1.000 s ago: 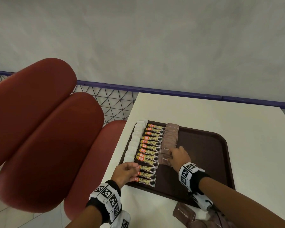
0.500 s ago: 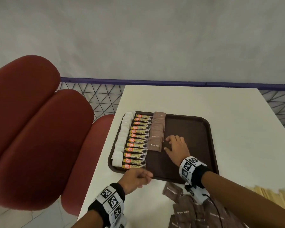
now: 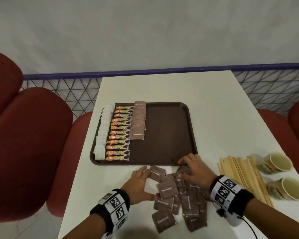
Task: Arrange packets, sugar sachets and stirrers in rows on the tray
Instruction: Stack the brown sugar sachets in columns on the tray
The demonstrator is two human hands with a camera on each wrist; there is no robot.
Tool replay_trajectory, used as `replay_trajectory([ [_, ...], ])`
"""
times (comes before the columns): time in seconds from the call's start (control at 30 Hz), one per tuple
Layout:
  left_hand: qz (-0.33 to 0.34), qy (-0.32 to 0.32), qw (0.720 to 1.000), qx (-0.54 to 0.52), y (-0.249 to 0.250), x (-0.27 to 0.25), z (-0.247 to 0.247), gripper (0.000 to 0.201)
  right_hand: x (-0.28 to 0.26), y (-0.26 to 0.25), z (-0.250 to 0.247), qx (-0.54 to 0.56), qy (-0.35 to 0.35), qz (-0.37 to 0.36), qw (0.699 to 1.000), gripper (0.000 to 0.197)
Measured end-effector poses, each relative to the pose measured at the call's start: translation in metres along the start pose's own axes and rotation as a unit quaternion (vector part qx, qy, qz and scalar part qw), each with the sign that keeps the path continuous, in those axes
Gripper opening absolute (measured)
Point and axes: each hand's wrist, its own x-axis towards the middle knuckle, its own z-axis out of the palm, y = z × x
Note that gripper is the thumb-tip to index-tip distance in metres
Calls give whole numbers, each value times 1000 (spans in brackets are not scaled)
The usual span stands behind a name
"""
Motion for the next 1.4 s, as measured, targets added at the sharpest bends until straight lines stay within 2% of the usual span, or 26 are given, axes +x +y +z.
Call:
replay_trajectory([
  [0.1, 3, -19, 997, 79, 7, -3, 7, 123, -18, -1, -4, -40, -33, -8, 999, 71],
  [0.2, 11, -40, 989, 142, 13, -6, 17, 134, -33, -10, 3, -118, -60, -44, 990, 96],
  [0.33, 13, -28, 978, 205, 20, -12, 32, 132, -44, -30, 27, -243, -108, -86, 960, 119],
  [0.37, 13, -15, 977, 214, 20, -12, 35, 130, -44, -32, 32, -259, -124, -65, 956, 124],
  [0.43, 12, 10, 978, 209, 19, -13, 39, 128, -40, -35, 43, -238, -107, -28, 965, 129],
  [0.53, 15, 40, 987, 152, 16, -11, 37, 126, -33, -40, 47, -202, -98, -43, 974, 119],
  [0.63, 42, 53, 991, 116, 12, -7, 31, 115, -31, -42, 46, -161, -63, -90, 981, 87],
  [0.73, 64, 56, 994, 63, 10, -5, 24, 97, -25, -45, 41, -68, -40, -125, 989, 64],
  [0.83, 62, 60, 996, -7, 8, -6, 19, 80, -26, -45, 28, 10, -37, -108, 993, 64],
  [0.9, 63, 66, 996, -17, 6, -6, 18, 76, -27, -39, 20, -4, -15, -96, 995, 65],
  [0.97, 60, 68, 996, -20, 4, -6, 18, 79, -29, -30, 10, -51, -1, -53, 997, 66],
  [1.03, 51, 62, 997, -15, 4, -5, 18, 87, -30, -24, 7, -98, -21, -6, 995, 72],
  [1.13, 34, 53, 998, -2, 8, 0, 19, 94, -28, -21, 16, -127, -45, 3, 991, 73],
  [1.27, 20, 36, 999, 0, 15, 8, 17, 94, -17, -24, 27, -32, -15, -8, 999, 73],
  [1.4, 1, 29, 1000, -1, 17, 17, 16, 91, -2, -22, 30, 99, 17, 16, 995, 53],
])
